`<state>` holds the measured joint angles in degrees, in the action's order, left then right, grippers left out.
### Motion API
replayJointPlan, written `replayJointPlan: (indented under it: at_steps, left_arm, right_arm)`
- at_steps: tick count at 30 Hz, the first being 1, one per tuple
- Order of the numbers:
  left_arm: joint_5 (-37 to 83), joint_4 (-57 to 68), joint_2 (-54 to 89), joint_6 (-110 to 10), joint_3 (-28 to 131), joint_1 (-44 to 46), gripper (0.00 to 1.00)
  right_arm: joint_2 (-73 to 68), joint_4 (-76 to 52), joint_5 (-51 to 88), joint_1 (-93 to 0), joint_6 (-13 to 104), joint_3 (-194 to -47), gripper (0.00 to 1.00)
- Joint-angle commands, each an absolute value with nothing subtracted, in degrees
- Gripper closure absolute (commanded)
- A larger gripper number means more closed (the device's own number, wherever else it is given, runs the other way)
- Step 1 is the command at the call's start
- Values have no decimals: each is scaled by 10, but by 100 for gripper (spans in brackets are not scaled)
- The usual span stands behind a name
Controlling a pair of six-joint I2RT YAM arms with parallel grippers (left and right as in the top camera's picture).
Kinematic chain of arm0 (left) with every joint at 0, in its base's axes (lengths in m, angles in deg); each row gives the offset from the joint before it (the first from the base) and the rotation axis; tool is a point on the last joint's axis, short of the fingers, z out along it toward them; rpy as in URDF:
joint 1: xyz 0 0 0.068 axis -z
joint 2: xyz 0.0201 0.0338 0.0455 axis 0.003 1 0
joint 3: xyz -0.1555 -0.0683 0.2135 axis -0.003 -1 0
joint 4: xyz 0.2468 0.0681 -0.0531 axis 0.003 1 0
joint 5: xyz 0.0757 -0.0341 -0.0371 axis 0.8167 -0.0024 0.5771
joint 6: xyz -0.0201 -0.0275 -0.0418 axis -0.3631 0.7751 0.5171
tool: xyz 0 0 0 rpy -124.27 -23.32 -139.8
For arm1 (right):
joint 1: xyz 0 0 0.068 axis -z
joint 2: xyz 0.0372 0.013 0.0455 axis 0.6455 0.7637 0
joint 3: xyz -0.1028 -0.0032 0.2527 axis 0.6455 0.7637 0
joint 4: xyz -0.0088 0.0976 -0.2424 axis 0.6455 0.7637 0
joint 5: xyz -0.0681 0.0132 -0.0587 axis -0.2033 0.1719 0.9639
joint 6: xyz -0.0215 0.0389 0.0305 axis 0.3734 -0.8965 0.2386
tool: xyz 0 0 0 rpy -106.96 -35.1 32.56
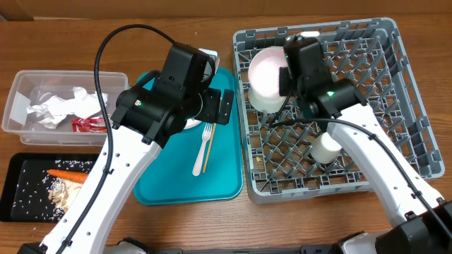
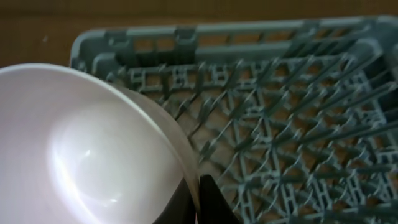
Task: Sort waste into correct bins and load items into the dishwasher
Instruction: 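Grasp the pink bowl rim with the right gripper, release left gripper, then carry the pink bowl with the right gripper to the rack's back edge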
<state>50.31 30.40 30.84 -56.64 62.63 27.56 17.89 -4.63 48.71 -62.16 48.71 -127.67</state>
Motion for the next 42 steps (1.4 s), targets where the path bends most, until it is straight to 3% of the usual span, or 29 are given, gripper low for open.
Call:
replayJointPlan:
  at_steps: [1, 10, 16, 20, 42]
  left_arm:
    - [513, 305, 311, -576, 634, 274, 0]
    - [513, 305, 311, -576, 634, 274, 0]
    - [513, 305, 311, -576, 634, 274, 0]
    - [513, 305, 311, -576, 634, 274, 0]
    - [513, 305, 311, -576, 634, 274, 0]
  right_arm:
    - [208, -89, 588, -587, 487, -1280, 96]
    - [293, -254, 856, -539, 555, -1280, 96]
    - [338, -286, 886, -535, 581, -1280, 96]
    - [386, -366, 973, -535, 695, -1280, 96]
    - [424, -330, 960, -574, 732, -1280, 96]
